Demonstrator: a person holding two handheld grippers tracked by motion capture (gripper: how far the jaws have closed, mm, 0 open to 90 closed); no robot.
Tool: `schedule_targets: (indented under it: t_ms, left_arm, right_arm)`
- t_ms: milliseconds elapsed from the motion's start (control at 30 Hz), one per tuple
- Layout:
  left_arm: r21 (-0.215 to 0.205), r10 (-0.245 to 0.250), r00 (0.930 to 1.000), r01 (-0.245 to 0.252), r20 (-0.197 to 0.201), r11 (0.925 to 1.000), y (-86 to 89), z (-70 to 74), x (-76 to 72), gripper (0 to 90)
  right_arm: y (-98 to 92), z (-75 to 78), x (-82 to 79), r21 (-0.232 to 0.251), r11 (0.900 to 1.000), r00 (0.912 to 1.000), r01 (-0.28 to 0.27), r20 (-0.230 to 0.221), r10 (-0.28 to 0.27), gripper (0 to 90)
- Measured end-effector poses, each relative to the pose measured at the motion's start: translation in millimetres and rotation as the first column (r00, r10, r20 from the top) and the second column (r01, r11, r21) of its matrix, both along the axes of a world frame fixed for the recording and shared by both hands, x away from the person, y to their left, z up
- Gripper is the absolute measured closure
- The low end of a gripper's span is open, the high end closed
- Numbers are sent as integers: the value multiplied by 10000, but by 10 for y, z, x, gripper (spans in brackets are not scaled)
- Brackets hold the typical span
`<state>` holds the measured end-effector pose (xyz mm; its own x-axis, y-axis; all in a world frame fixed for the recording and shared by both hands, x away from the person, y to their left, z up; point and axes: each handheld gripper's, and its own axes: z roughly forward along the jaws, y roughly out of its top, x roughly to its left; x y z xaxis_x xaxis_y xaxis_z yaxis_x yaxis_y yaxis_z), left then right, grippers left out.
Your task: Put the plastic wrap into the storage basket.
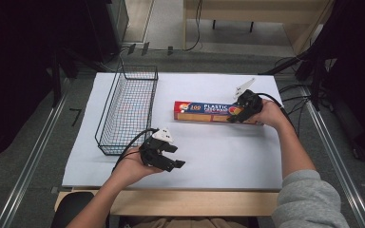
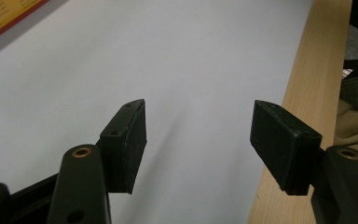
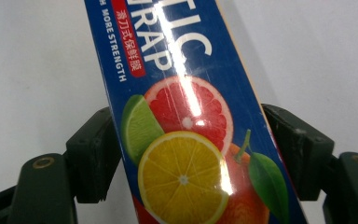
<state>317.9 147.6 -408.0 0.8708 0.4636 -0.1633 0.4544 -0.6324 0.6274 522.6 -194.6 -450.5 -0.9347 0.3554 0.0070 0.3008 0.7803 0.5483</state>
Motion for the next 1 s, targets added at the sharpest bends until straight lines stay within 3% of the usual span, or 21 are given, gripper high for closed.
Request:
schedule_targets:
  t_ms: [100,200,367,533,733,833,900,1000]
  left_arm:
    - [-2,38,10000,-38,-72,10000,-1,-5,5,371]
    - [4,1,10000,-1,-65,10000,1,-2,5,371]
    - [-30,30,10000,-30,-44,10000,5,-1,5,371]
    - [-67,84,9999,-84,-62,9999,21,2,13,371]
    - [-155,157,9999,-158,-44,9998,35,5,10,373]
    - [-131,156,9999,-156,-23,9998,38,11,10,373]
    - [-145,167,9999,-167,7,9998,41,17,5,373]
    - [-121,167,9999,-167,21,9998,46,25,7,373]
  right_arm:
    - [28,-15,-23,-421,9990,9993,-140,347,154,255]
    - [45,-17,-15,-602,9981,9994,-116,321,135,255]
    - [32,-3,-20,-483,9984,9990,-301,305,316,318]
    - [15,46,-25,-477,9983,9985,-321,-450,299,378]
    - [17,62,-26,-163,9989,9956,-430,-845,415,399]
    - [19,80,-41,-188,9986,9959,-489,-770,473,402]
    - [34,83,-69,-181,9961,9962,-860,-182,857,405]
    - [30,104,-110,-371,9984,9991,-428,-66,426,407]
